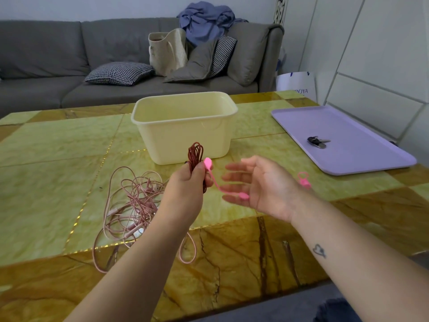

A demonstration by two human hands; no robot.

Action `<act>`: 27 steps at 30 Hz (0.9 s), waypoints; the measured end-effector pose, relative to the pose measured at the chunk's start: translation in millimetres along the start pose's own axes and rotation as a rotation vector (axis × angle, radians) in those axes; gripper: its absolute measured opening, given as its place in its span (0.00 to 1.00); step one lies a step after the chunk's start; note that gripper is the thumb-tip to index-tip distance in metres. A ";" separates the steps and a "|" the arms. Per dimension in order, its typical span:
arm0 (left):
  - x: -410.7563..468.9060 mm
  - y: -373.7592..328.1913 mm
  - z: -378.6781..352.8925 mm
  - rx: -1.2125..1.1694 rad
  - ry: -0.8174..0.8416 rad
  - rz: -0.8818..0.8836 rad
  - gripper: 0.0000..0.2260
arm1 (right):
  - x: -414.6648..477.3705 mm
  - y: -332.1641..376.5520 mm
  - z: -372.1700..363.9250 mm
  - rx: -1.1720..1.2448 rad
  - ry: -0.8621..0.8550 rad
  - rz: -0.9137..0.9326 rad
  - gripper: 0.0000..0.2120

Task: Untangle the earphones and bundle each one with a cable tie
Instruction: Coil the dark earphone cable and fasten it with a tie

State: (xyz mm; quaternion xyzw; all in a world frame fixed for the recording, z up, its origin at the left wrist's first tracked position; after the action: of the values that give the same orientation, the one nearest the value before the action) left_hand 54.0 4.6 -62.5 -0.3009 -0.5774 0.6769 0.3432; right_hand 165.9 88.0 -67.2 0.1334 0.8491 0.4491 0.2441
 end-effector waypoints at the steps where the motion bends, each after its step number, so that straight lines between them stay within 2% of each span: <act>1: -0.2 -1.0 0.7 0.038 -0.004 -0.019 0.16 | 1.0 -6.3 -3.4 -0.088 0.056 -0.065 0.13; 3: -1.5 -2.7 1.9 0.111 -0.020 -0.034 0.17 | 0.8 -13.2 -9.6 -0.280 0.138 -0.113 0.17; 4: -1.6 -2.8 3.0 0.137 -0.023 -0.038 0.17 | 1.8 -13.4 -10.1 -0.355 0.133 -0.091 0.15; 8: 1.9 -2.0 5.6 0.250 0.036 -0.024 0.15 | 1.9 2.2 1.5 -0.449 -0.103 0.135 0.02; 11: -1.4 6.0 -3.8 0.423 0.197 0.027 0.13 | -8.0 19.8 2.3 -0.434 -0.255 0.370 0.04; 14: -8.3 14.8 -20.5 0.498 0.368 0.082 0.12 | -17.8 26.1 -15.5 -0.794 -0.292 0.570 0.04; 16: -9.9 16.8 -26.2 0.476 0.413 0.089 0.14 | -15.2 15.4 -26.8 -1.070 -0.258 0.577 0.03; 18: -9.7 17.9 -24.7 0.433 0.424 0.111 0.16 | -9.3 3.8 -28.2 -1.223 -0.238 0.547 0.04; 27: -11.3 17.1 -15.7 0.005 0.412 0.341 0.14 | -7.0 3.2 -27.3 -1.402 -0.165 0.588 0.08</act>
State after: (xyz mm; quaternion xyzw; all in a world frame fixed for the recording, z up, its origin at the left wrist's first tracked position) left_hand 71.2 2.7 -81.6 -0.5246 -0.4347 0.6508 0.3352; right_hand 157.2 67.6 -49.4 0.2008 0.2740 0.9180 0.2046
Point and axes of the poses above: each hand's wrist, its own x-axis towards the middle knuckle, its own z-axis out of the back of the hand, y = z × x, the point moved 5 cm from there along x, towards the middle knuckle, and after that the axes turned 6 degrees about y, right-handed, at the moved point
